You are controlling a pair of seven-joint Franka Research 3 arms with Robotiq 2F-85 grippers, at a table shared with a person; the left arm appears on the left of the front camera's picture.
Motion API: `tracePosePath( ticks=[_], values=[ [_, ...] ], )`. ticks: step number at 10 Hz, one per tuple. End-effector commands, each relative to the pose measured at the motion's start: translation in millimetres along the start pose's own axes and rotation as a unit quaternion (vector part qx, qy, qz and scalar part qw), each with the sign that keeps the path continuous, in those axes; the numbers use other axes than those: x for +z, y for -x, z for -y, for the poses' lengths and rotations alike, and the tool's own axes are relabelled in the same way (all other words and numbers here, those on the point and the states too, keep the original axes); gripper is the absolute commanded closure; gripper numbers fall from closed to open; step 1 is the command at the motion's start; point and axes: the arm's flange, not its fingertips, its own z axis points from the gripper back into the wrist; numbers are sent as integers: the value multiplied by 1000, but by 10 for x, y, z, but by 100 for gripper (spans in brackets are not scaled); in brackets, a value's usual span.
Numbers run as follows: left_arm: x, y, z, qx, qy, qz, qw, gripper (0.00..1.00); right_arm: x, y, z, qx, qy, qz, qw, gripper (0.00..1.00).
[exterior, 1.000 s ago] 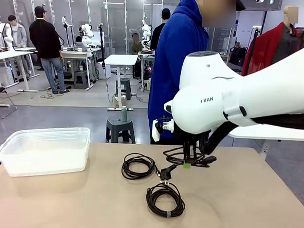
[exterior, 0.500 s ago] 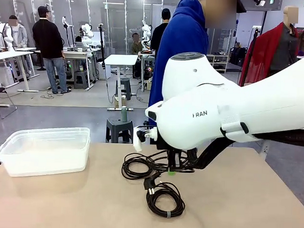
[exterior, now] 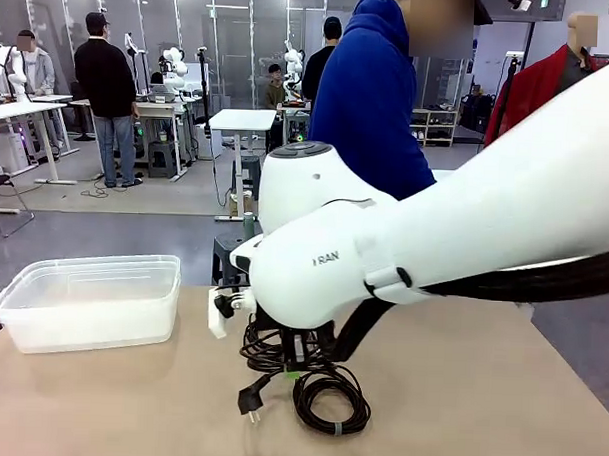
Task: Organize and store the cables.
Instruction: Place the Power Cable into the Organizing box.
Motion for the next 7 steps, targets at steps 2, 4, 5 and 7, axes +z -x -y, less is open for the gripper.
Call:
tracePosePath(
  ticks=[2, 4, 5, 7],
  values=[
    [-3, -8, 6, -1, -4, -5, 1000, 0, -62, -212, 217, 0, -7, 47, 999, 100],
    [-3, -8, 6, -1, -4, -5, 1000, 0, -212, -373, 284, 9, -31, 69, 997, 100],
    [-3, -8, 6, -1, -4, -5, 1000, 0, -319, -431, 290, 12, -48, 74, 996, 100],
    [-3, -8, 6, -1, -4, -5, 1000, 0, -520, -487, 318, 12, -63, 70, 995, 100]
  ],
)
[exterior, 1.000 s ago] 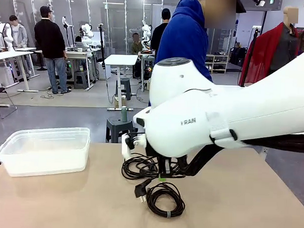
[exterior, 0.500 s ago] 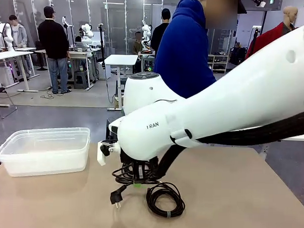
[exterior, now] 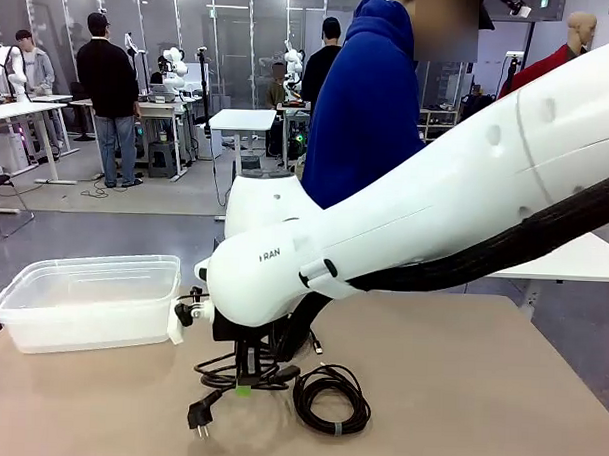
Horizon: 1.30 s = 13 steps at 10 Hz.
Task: Organize and store the cables.
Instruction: Place the Power Cable into the Organizing box.
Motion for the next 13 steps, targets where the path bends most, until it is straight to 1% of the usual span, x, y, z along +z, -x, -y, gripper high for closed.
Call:
tracePosePath(
  ticks=[1, 3, 5, 7, 8, 9, 10, 11, 13],
  values=[
    [-3, -8, 6, -1, -4, -5, 1000, 0, -121, 31, 80, 5, -22, 8, 1000, 100],
    [-3, -8, 6, -1, -4, -5, 1000, 0, -351, 42, 72, 9, -50, 5, 999, 100],
    [-3, -8, 6, -1, -4, -5, 1000, 0, -435, 64, 76, 3, -60, 10, 998, 100],
    [-3, -8, 6, -1, -4, -5, 1000, 0, -426, 92, 94, -4, -61, 10, 998, 56],
    [-3, -8, 6, -1, -4, -5, 1000, 0, -382, 103, 93, -5, -59, 11, 998, 42],
    [-3, -8, 6, -1, -4, -5, 1000, 0, -350, 106, 98, -8, -61, 10, 998, 20],
    [-3, -8, 6, -1, -4, -5, 1000, 0, -315, 119, 100, -11, -66, 11, 998, 5],
    [-3, -8, 6, -1, -4, -5, 1000, 0, -276, 138, 89, -18, -63, 11, 998, 0],
    [-3, -8, 6, -1, -4, -5, 1000, 0, -185, 196, 63, -29, -51, 17, 998, 0]
  ],
)
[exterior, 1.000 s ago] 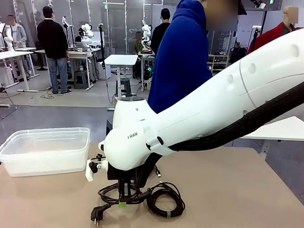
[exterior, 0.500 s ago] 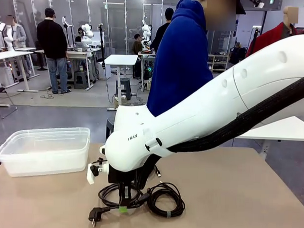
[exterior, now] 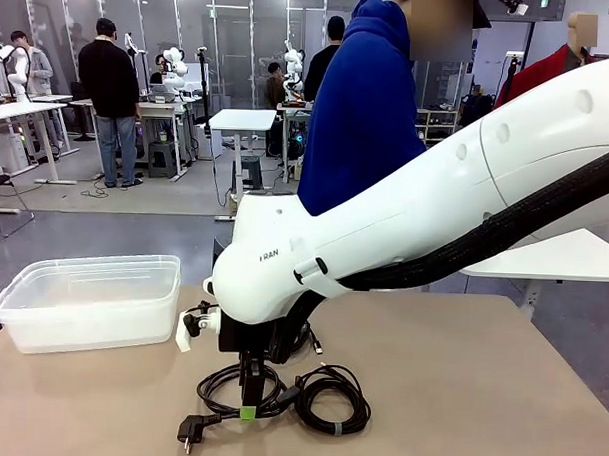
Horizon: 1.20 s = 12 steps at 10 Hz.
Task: Organize and store the cables.
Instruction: Place the Power Cable into the Organizing box.
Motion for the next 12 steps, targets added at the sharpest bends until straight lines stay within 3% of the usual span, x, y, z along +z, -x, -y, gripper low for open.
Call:
tracePosePath(
  ticks=[1, 2, 6, 9, 12],
  values=[
    [-2, -8, 6, -1, -4, -5, 1000, 0, 114, 129, -133, -7, 3, 13, 1000, 4],
    [-2, -8, 6, -1, -4, -5, 1000, 0, 199, 196, -182, -11, 8, 22, 1000, 0],
    [-2, -8, 6, -1, -4, -5, 1000, 0, 737, 669, -297, -43, 48, 76, 995, 0],
    [-2, -8, 6, -1, -4, -5, 1000, 0, 1110, 1350, -338, -100, 82, 122, 984, 0],
    [-2, -8, 6, -1, -4, -5, 1000, 0, 1432, 2105, -470, -186, 131, 154, 961, 0]
  ],
)
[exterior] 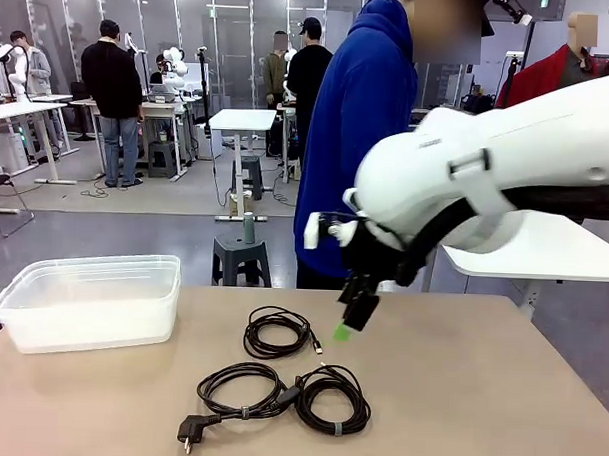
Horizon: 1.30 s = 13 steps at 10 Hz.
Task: Organize and store the cables.
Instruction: Place the Power Cable into the Organizing box.
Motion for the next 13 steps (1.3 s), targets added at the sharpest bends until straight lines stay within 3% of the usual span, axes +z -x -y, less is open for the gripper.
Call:
tracePosePath(
  ticks=[1, 8, 10, 13],
  values=[
    [-2, -8, 6, -1, -4, -5, 1000, 0, 186, 437, -38, -39, 34, 31, 998, 0],
    [-2, -8, 6, -1, -4, -5, 1000, 0, 1011, 2240, 84, -168, 77, 161, 970, 0],
    [-2, -8, 6, -1, -4, -5, 1000, 0, 1105, 2712, 238, -161, 42, 141, 976, 0],
    [-2, -8, 6, -1, -4, -5, 1000, 0, 1151, 3242, 349, -124, 63, 151, 979, 0]
  ],
)
